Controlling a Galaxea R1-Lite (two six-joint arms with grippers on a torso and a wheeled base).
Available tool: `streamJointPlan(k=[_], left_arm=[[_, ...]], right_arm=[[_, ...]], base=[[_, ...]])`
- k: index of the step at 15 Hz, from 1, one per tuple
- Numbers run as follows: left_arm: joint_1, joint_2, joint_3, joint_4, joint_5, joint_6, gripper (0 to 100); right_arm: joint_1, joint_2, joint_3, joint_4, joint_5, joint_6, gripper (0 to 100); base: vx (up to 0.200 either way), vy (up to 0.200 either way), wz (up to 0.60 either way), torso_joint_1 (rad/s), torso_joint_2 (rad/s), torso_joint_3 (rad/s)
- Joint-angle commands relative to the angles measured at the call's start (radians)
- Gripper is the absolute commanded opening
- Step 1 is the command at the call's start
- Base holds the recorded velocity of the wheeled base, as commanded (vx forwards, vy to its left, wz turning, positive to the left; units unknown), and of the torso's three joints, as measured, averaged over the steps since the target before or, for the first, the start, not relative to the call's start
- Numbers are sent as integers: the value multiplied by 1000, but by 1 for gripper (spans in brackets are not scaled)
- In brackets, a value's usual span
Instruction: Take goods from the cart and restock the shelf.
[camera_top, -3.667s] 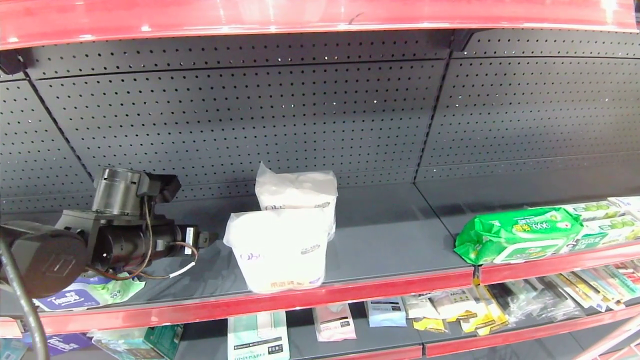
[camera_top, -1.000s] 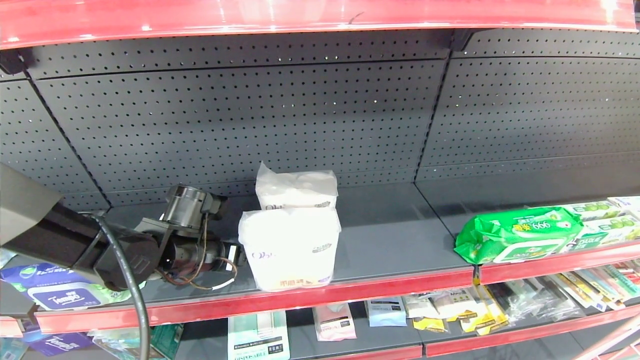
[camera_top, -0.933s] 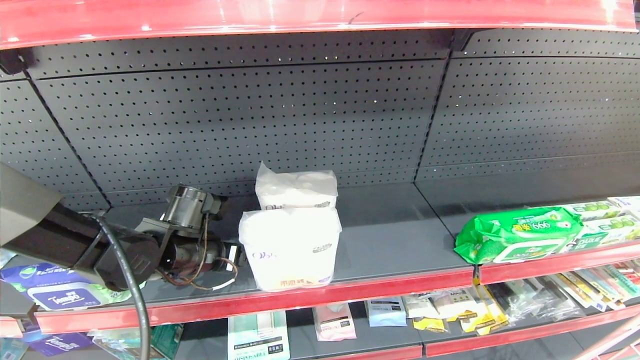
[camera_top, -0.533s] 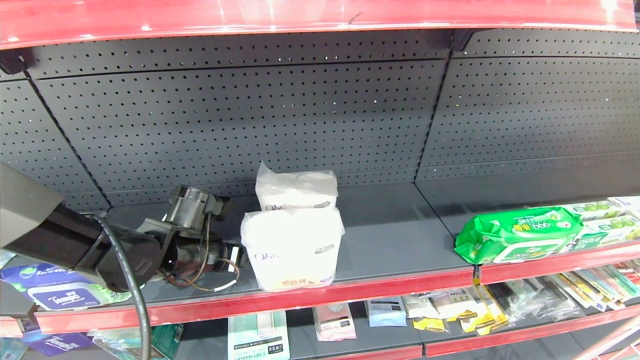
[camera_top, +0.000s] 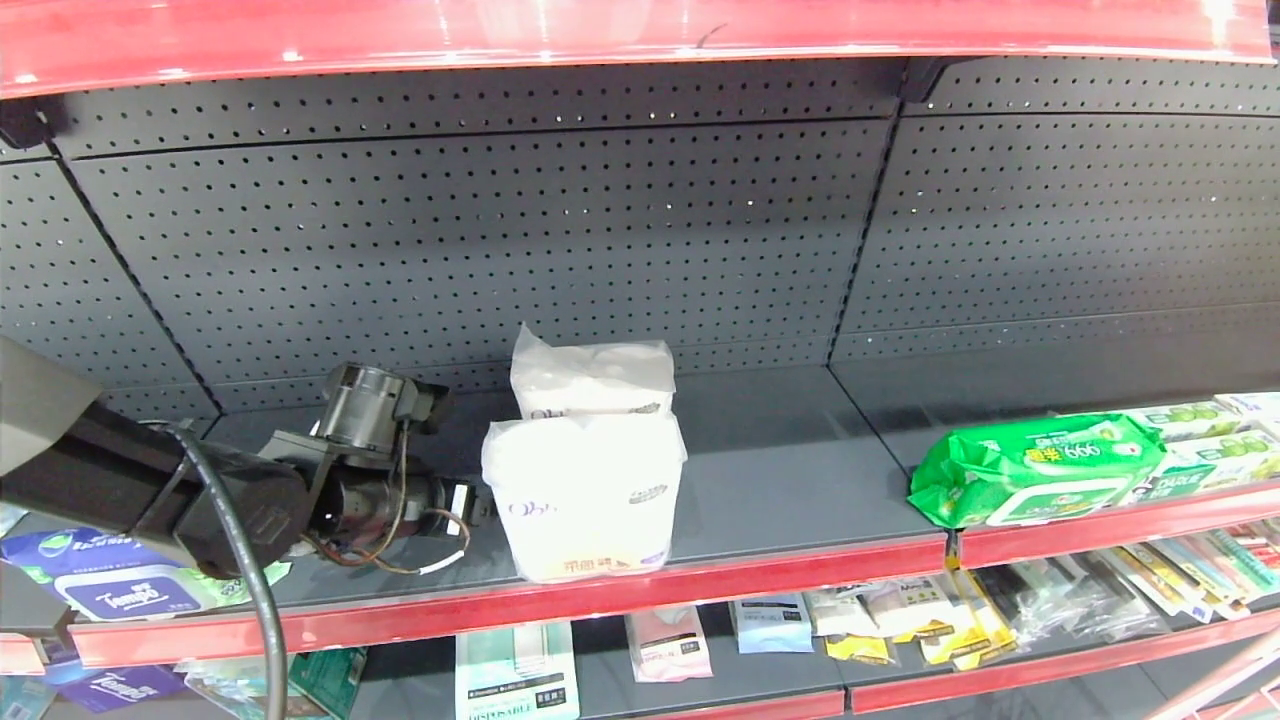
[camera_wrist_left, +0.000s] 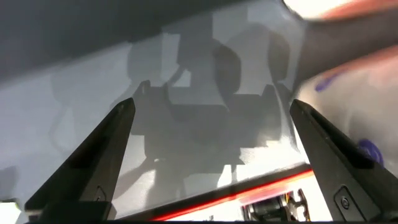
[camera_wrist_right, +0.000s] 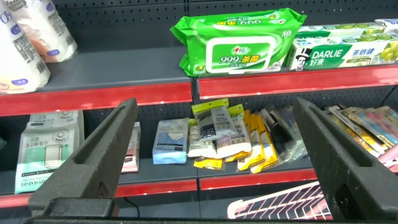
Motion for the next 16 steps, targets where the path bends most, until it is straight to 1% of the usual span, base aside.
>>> streamJointPlan(k=[1,4,6,7,9,11,12,13,14,15,16], left_arm=[[45,-89,-19,-1,0,4,100],[89,-207,-10,-1,-3,7,100],[106,-275,-13,-1,-6,15,100],[108,-314,-16,-1,-8,27,100],[132,-417,-2,6,-11,64,100],[177,-543,42,47,-32,116,100],[243,-693,104,98,-92,188,100],[309,-810,154,142,-143,246,100],[419,-974,210,239,-210,303,100],[488,-1088,234,328,-252,315,100],[548,-1282,251,499,-290,289,100]], right_arm=[[0,1,0,0,0,-1,100],[0,1,0,0,0,-1,100],[0,1,0,0,0,-1,100],[0,1,0,0,0,-1,100],[0,1,0,0,0,-1,100],[0,1,0,0,0,-1,100],[0,1,0,0,0,-1,100],[0,1,0,0,0,-1,100],[0,1,0,0,0,-1,100],[0,1,0,0,0,-1,100],[0,1,0,0,0,-1,100]], base=[[0,0,0,0,0,0],[0,0,0,0,0,0],[0,0,0,0,0,0],[0,0,0,0,0,0],[0,0,0,0,0,0],[0,0,0,0,0,0],[0,0,0,0,0,0],[0,0,0,0,0,0],[0,0,0,0,0,0],[0,0,0,0,0,0],[0,0,0,0,0,0]])
